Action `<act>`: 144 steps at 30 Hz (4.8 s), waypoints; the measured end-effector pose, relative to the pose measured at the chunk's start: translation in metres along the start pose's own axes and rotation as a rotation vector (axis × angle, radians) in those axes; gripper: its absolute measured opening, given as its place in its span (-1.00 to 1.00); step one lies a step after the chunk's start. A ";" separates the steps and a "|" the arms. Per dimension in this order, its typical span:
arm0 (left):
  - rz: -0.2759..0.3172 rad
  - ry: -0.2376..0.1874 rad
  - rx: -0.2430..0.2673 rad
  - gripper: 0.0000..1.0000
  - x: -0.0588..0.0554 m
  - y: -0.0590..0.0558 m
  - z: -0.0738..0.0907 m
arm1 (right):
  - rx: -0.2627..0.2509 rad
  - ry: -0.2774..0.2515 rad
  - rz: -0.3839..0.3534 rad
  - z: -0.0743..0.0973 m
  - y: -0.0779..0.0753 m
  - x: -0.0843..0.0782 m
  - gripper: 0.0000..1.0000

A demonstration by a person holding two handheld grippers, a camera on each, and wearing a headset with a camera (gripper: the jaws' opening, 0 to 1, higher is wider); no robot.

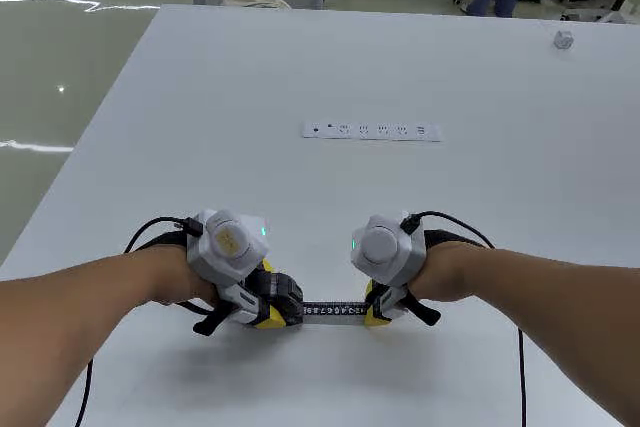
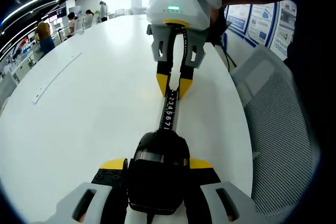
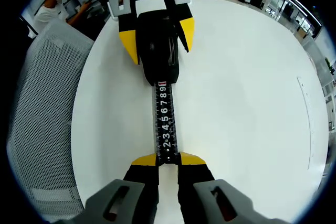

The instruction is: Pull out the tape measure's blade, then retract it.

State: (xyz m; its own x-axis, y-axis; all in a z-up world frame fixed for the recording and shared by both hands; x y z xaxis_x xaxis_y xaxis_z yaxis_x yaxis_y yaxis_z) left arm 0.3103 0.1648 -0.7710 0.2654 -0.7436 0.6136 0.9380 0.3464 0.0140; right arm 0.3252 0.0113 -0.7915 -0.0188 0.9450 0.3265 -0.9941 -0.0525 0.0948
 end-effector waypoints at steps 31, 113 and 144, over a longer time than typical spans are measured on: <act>0.009 -0.004 0.004 -0.23 -0.001 0.000 0.000 | -0.005 0.021 -0.013 0.005 0.000 -0.014 -0.77; 0.033 0.003 0.003 -0.23 -0.001 0.000 -0.001 | -0.017 0.024 -0.052 0.017 -0.002 -0.045 -0.76; 0.019 0.009 0.006 -0.23 -0.001 0.000 0.000 | -0.023 0.026 -0.031 0.021 0.000 -0.056 -0.75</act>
State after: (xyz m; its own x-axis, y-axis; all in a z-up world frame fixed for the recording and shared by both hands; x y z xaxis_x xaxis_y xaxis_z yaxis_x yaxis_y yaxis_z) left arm 0.3102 0.1652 -0.7718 0.2857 -0.7419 0.6065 0.9312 0.3644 0.0071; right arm 0.3285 -0.0480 -0.7903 0.0096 0.9542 0.2990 -0.9964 -0.0160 0.0830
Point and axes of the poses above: the centre of the closed fingertips' face, and the gripper's own axes: z roughly backward along the fingers, y roughly to its left, x roughly out of its top, the point moved 5 cm from there along z, roughly backward along the fingers, and after that the axes turned 3 degrees about x, right-handed, at the moved point
